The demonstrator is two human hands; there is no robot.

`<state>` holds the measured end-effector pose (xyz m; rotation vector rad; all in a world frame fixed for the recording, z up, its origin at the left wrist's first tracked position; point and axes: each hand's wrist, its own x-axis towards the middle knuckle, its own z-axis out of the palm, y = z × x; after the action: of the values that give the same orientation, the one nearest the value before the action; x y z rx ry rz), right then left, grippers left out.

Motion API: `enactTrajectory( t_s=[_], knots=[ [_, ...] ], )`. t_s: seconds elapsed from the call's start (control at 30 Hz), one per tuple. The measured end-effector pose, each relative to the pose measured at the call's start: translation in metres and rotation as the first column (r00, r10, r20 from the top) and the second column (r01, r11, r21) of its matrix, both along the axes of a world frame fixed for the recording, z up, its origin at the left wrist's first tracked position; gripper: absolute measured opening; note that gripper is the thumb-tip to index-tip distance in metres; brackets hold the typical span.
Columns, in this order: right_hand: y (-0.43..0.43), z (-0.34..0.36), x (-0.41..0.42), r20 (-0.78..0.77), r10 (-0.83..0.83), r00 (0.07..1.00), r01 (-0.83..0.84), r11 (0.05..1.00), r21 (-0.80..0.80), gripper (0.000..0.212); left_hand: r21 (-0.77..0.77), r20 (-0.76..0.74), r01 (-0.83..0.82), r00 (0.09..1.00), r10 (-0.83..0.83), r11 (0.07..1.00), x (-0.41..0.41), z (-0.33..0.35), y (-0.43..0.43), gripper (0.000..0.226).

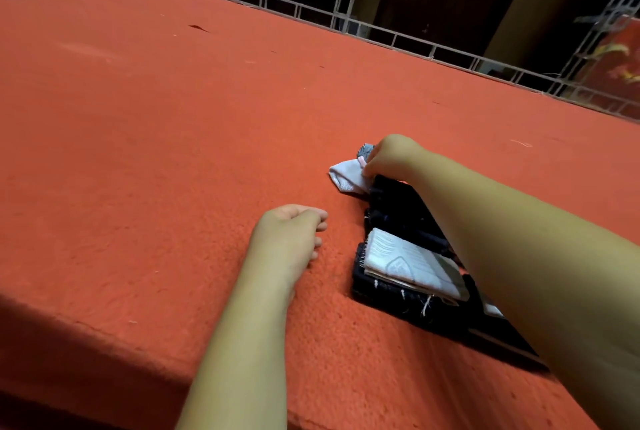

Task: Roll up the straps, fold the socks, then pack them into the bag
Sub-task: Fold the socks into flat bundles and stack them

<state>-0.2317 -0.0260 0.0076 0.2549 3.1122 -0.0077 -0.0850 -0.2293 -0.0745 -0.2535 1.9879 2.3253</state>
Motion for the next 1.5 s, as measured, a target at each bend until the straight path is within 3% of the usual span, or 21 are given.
enactTrajectory(
  t_s=[0.13, 0.27, 0.4, 0.5, 0.6, 0.67, 0.73, 0.87, 0.97, 1.1, 1.23, 1.37, 1.5],
  knots=[
    [-0.003, 0.008, -0.001, -0.049, 0.033, 0.998, -0.033, 0.999, -0.001, 0.034, 0.014, 0.009, 0.0, 1.0, 0.0, 1.0, 0.001, 0.003, 0.0, 0.015],
    [-0.01, 0.021, 0.018, -0.287, 0.08, 0.955, -0.114, 0.988, -0.104, 0.03, 0.026, -0.025, -0.021, 0.999, 0.021, 0.999, 0.006, 0.01, 0.002, 0.016],
    [-0.026, 0.037, 0.072, -0.588, 0.237, 0.774, -0.363, 0.926, -0.104, 0.02, 0.028, -0.122, -0.045, 0.991, 0.049, 0.999, 0.015, 0.019, 0.002, 0.019],
    [-0.032, 0.038, 0.13, -0.695, 0.341, 0.633, -0.482, 0.876, -0.01, 0.009, 0.053, -0.18, -0.072, 0.98, 0.081, 0.996, 0.027, 0.029, -0.002, 0.016],
    [-0.03, 0.029, 0.193, -0.723, 0.385, 0.574, -0.475, 0.875, 0.089, 0.002, 0.079, -0.211, 0.032, 0.977, -0.014, 0.996, 0.049, 0.043, -0.001, 0.04],
    [-0.025, 0.019, 0.233, -0.733, 0.379, 0.566, -0.479, 0.874, 0.083, 0.006, 0.07, -0.198, 0.167, 0.969, -0.15, 0.983, 0.07, 0.048, 0.007, 0.061],
    [-0.017, 0.006, 0.269, -0.734, 0.368, 0.571, -0.507, 0.861, 0.038, 0.015, 0.032, -0.178, 0.247, 0.955, -0.237, 0.969, 0.09, 0.046, 0.02, 0.063],
    [0.002, -0.015, 0.327, -0.733, 0.313, 0.603, -0.505, 0.862, -0.047, 0.008, -0.06, -0.208, 0.299, 0.929, -0.305, 0.952, 0.127, 0.042, 0.04, 0.028],
    [0.011, -0.02, 0.368, -0.742, 0.247, 0.624, -0.523, 0.837, -0.161, 0.004, -0.045, -0.266, 0.322, 0.909, -0.322, 0.946, 0.154, 0.044, 0.05, 0.017],
    [0.019, -0.025, 0.416, -0.792, -0.023, 0.61, -0.45, 0.813, -0.37, 0.015, -0.091, -0.33, 0.332, 0.88, -0.343, 0.939, 0.18, 0.042, 0.064, 0.02],
    [0.032, -0.04, 0.446, -0.726, -0.352, 0.591, -0.338, 0.709, -0.619, 0.017, -0.182, -0.364, 0.314, 0.859, -0.361, 0.932, 0.206, 0.034, 0.084, 0.025],
    [0.046, -0.068, 0.464, -0.671, -0.388, 0.632, -0.23, 0.733, -0.64, 0.007, -0.285, -0.419, 0.244, 0.838, -0.349, 0.927, 0.231, 0.02, 0.103, 0.022],
    [0.059, -0.083, 0.471, -0.531, -0.426, 0.732, -0.198, 0.613, -0.765, 0.005, -0.411, -0.388, 0.249, 0.823, -0.416, 0.877, 0.239, 0.009, 0.109, 0.036]
  ],
)
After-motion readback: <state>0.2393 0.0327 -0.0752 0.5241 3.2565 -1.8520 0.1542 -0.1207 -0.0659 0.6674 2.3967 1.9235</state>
